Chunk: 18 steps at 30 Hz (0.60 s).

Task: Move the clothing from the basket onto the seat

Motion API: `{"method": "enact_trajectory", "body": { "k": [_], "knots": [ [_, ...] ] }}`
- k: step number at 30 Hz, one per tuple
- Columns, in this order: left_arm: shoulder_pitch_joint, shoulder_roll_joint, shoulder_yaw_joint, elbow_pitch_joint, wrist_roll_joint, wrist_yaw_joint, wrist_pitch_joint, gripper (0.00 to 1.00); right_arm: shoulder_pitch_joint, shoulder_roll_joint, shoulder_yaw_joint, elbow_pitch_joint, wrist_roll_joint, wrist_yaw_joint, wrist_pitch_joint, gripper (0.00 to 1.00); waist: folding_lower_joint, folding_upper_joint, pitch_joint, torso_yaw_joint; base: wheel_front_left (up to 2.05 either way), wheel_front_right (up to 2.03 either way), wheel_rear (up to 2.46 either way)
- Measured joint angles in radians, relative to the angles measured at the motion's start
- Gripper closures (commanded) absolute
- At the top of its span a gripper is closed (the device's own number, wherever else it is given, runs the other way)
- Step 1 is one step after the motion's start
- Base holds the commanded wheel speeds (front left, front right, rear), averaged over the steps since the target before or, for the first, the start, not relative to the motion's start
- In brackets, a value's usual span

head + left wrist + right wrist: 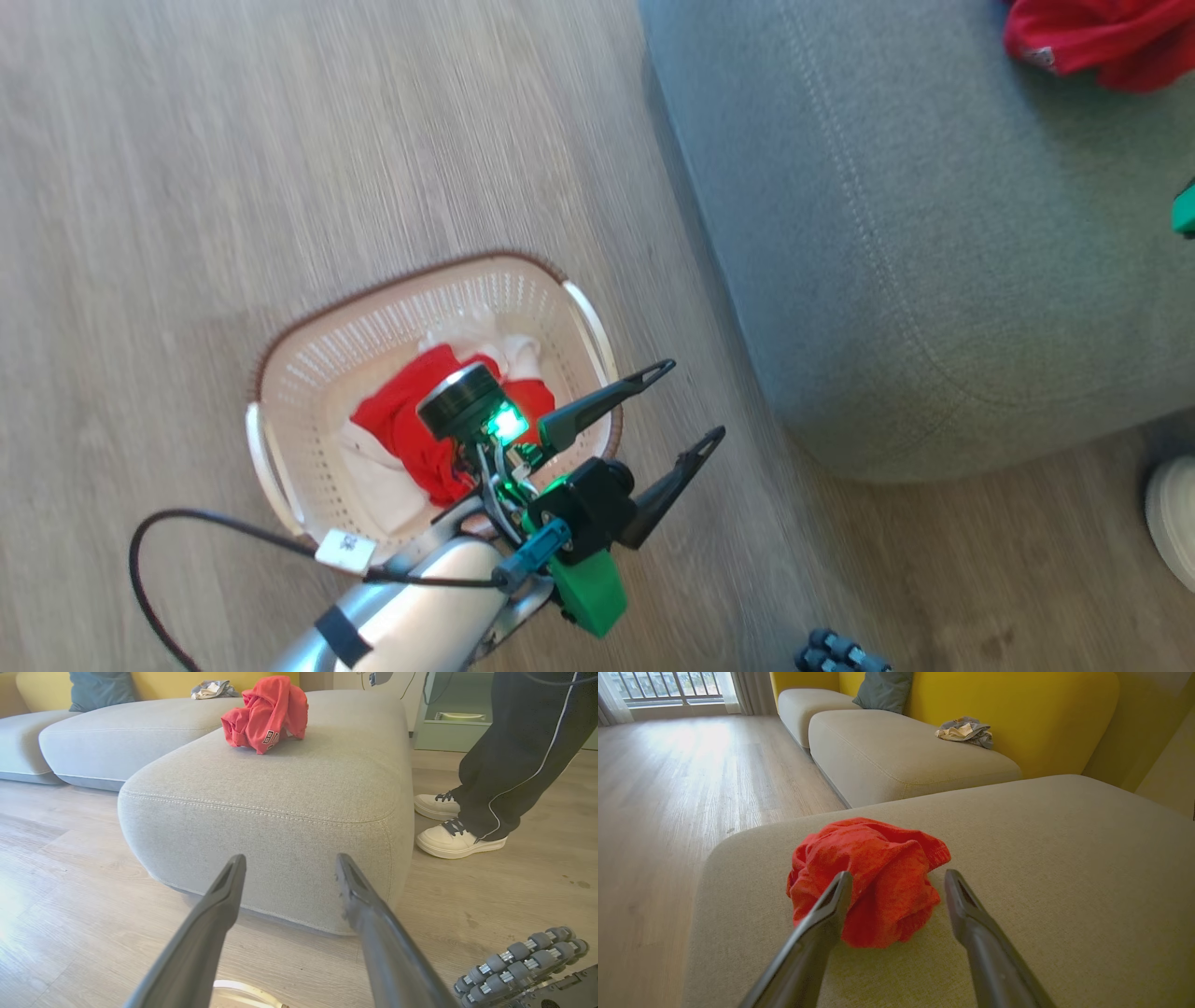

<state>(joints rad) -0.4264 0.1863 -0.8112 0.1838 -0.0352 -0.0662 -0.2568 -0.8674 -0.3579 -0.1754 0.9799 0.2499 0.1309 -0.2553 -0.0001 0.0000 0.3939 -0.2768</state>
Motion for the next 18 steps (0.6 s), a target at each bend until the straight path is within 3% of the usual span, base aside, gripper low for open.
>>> {"method": "enact_trajectory", "body": {
  "k": [10,18],
  "knots": [
    [0.067,-0.032,0.085,-0.003,-0.011,0.020,0.000,0.00,0.184,-0.030,0.102,-0.349,0.174,0.000,0.000,0.00,0.0000,0.0000,-0.113,0.048,0.00,0.00,0.00],
    [0.135,-0.056,0.189,-0.010,-0.028,0.045,0.000,0.00,0.362,-0.012,0.149,-0.613,0.233,0.000,0.000,0.00,0.0000,0.0000,-0.170,0.115,0.00,0.00,0.00]
  ]
}}
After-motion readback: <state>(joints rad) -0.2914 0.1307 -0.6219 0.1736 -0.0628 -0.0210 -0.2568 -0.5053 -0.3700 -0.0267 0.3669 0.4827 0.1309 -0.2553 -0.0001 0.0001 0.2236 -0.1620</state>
